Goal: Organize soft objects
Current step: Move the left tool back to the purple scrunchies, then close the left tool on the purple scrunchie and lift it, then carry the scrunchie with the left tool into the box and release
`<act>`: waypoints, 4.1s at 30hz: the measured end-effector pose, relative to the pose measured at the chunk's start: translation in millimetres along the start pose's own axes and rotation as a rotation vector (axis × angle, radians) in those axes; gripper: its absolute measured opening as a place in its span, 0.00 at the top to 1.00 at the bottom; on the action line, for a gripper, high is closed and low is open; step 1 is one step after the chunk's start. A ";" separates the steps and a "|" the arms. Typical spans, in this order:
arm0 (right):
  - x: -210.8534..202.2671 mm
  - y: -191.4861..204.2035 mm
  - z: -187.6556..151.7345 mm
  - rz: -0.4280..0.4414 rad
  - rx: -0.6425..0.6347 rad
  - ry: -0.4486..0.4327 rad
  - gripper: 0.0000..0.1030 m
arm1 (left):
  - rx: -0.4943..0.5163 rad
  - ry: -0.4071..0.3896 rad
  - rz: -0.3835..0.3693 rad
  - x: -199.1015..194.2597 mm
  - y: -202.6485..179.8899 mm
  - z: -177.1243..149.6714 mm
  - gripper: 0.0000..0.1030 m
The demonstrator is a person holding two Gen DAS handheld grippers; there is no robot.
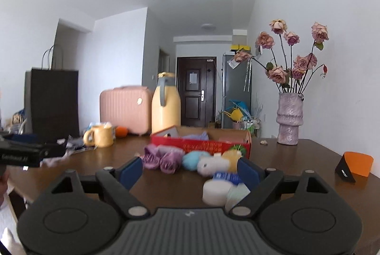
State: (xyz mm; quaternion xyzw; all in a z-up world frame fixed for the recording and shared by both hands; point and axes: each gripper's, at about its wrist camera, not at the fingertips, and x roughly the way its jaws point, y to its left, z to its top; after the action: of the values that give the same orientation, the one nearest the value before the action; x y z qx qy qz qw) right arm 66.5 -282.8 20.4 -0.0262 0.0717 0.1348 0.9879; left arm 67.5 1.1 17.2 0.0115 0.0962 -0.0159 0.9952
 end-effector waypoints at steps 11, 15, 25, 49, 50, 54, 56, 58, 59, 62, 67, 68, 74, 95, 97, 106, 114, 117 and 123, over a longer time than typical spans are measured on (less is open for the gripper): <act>4.8 10.4 -12.9 0.047 0.037 0.056 0.17 | -0.038 0.042 -0.030 6.7 -0.7 -11.2 0.03; 24.1 7.0 -12.1 0.043 0.056 0.092 0.18 | -0.048 0.076 -0.031 24.8 0.3 -13.1 0.03; 138.4 -17.0 14.8 0.079 0.173 0.256 0.36 | -0.150 0.187 -0.059 136.3 16.3 29.1 0.13; 351.0 -4.7 11.6 0.179 0.286 0.456 0.85 | -0.144 0.397 -0.246 307.7 10.5 35.9 0.93; 345.0 -3.0 13.5 0.183 0.277 0.444 0.85 | -0.139 0.388 -0.250 302.1 8.9 38.1 0.93; 306.0 -0.6 23.3 0.197 0.240 0.404 0.86 | -0.143 0.337 -0.287 261.6 3.7 45.6 0.93; 281.4 -2.4 27.1 0.206 0.239 0.387 0.86 | -0.155 0.307 -0.314 234.5 2.1 46.9 0.93; 254.7 -3.5 28.6 0.217 0.239 0.365 0.86 | -0.153 0.287 -0.328 208.6 -2.0 46.3 0.93; 240.1 -3.7 28.4 0.218 0.236 0.352 0.86 | -0.155 0.282 -0.332 196.5 -4.2 45.4 0.93; 199.0 -3.5 23.3 0.207 0.228 0.327 0.86 | -0.170 0.284 -0.341 165.8 -12.1 40.2 0.93; 144.8 0.3 11.3 0.162 0.209 0.298 0.86 | -0.173 0.289 -0.367 129.1 -27.0 30.3 0.93; 135.8 -0.5 9.9 0.159 0.215 0.293 0.86 | -0.167 0.288 -0.370 124.0 -30.0 29.8 0.93; 108.4 -3.2 11.4 0.151 0.225 0.250 0.86 | -0.148 0.253 -0.379 100.3 -39.1 33.3 0.93; 245.9 -26.0 95.8 0.206 0.177 0.219 0.87 | -0.135 0.189 -0.396 237.5 -12.9 124.7 0.93; 290.2 -33.3 117.0 0.204 0.189 0.229 0.87 | -0.143 0.208 -0.382 282.3 -3.9 146.3 0.93; 486.6 -51.0 118.2 0.138 0.235 0.453 0.87 | -0.117 0.423 -0.264 473.0 2.4 148.8 0.93; 558.4 -51.6 74.6 0.062 0.241 0.605 0.81 | -0.077 0.573 -0.204 556.7 -7.3 112.8 0.90; 564.0 -55.9 71.0 0.051 0.235 0.613 0.75 | -0.069 0.571 -0.212 556.1 -7.4 113.5 0.83; 535.8 -73.4 97.3 0.025 0.224 0.550 0.60 | -0.049 0.511 -0.192 525.7 3.0 137.2 0.66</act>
State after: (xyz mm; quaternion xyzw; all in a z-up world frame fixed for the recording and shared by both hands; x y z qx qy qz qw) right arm 610.3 -205.8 39.3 0.0484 0.3516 0.1261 0.9263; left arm 609.5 -14.9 51.0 -0.0180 0.3453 -0.1044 0.9325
